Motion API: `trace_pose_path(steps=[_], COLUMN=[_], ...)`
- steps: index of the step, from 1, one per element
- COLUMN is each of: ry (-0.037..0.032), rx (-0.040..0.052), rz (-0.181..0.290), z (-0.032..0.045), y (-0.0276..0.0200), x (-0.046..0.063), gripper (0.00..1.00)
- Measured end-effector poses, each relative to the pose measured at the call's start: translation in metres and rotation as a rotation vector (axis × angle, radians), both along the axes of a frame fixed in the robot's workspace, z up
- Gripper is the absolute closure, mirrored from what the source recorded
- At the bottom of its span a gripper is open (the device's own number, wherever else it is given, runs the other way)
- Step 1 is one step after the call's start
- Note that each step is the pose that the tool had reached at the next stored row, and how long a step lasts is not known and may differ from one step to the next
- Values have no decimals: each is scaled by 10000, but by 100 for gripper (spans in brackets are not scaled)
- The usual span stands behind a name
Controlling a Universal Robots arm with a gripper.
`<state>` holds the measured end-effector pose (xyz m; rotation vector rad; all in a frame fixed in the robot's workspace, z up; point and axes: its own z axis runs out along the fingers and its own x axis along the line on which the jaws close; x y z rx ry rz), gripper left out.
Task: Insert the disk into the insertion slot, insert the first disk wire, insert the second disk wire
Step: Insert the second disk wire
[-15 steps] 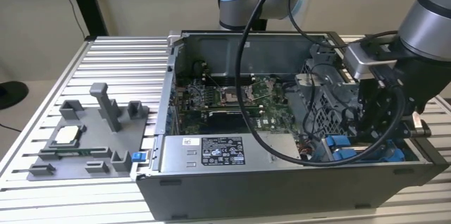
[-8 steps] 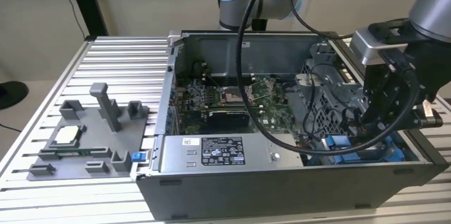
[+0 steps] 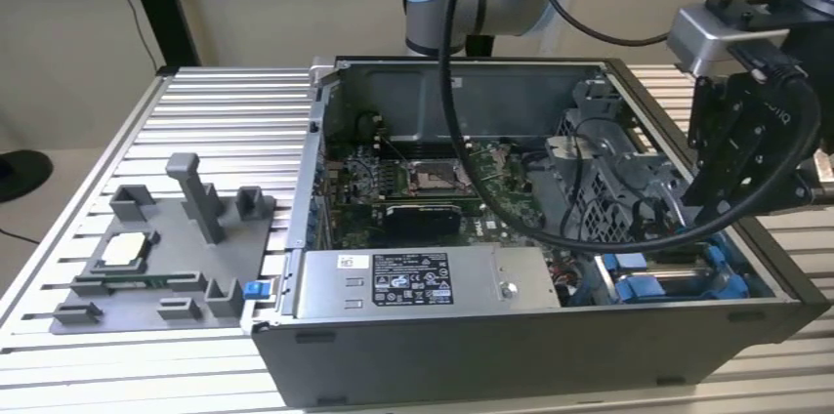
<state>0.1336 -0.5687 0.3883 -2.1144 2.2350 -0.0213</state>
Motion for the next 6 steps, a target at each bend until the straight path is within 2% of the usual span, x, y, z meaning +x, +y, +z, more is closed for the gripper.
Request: trace_pose_path(steps=[6], ry=[0], rx=[-8], rz=[0], z=[1], y=[0], x=[0], gripper=[0])
